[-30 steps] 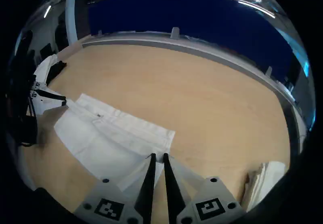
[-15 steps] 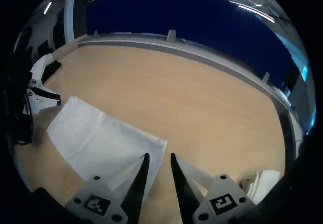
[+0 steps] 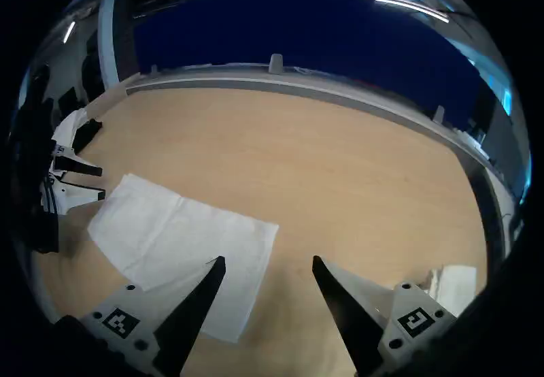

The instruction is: Fold towel

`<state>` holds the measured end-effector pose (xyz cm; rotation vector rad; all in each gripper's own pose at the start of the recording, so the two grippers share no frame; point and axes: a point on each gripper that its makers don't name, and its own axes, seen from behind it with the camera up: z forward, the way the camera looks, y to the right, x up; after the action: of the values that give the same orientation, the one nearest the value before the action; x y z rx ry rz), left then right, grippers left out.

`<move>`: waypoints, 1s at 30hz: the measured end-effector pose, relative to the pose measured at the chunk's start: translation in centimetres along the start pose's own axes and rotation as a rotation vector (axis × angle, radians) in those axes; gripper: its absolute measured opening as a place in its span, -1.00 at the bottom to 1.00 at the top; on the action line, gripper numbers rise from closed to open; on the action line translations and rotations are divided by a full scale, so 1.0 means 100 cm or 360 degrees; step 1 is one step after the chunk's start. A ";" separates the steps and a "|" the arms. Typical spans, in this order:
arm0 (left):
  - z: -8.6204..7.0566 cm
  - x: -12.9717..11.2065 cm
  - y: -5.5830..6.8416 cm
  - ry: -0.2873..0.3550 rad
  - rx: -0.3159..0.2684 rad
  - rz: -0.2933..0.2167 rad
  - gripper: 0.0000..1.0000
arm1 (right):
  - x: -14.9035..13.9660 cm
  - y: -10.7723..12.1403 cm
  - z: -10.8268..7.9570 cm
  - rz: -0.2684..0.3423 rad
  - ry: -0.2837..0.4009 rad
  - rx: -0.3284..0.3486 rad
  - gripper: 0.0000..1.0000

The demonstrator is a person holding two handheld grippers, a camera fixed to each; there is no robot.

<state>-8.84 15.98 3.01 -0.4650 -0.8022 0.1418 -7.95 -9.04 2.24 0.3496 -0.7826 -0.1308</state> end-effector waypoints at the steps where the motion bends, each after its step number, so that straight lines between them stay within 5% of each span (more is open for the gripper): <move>1: -0.001 0.002 0.000 0.0005 0.0003 0.0005 0.74 | 0.000 0.000 -0.001 -0.0004 0.0000 0.0000 0.99; 15: -0.026 0.005 0.001 0.0063 0.0040 0.0000 0.74 | -0.016 -0.011 -0.020 -0.0049 -0.0027 0.0028 0.99; 30: -0.064 -0.037 0.015 0.0034 0.0044 -0.0027 0.74 | -0.051 -0.015 -0.056 -0.0060 -0.0052 0.0018 0.99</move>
<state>-6.75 13.98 -3.96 -0.4328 -0.7822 0.1321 -7.55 -7.75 -5.31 0.3735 -0.8095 -0.1677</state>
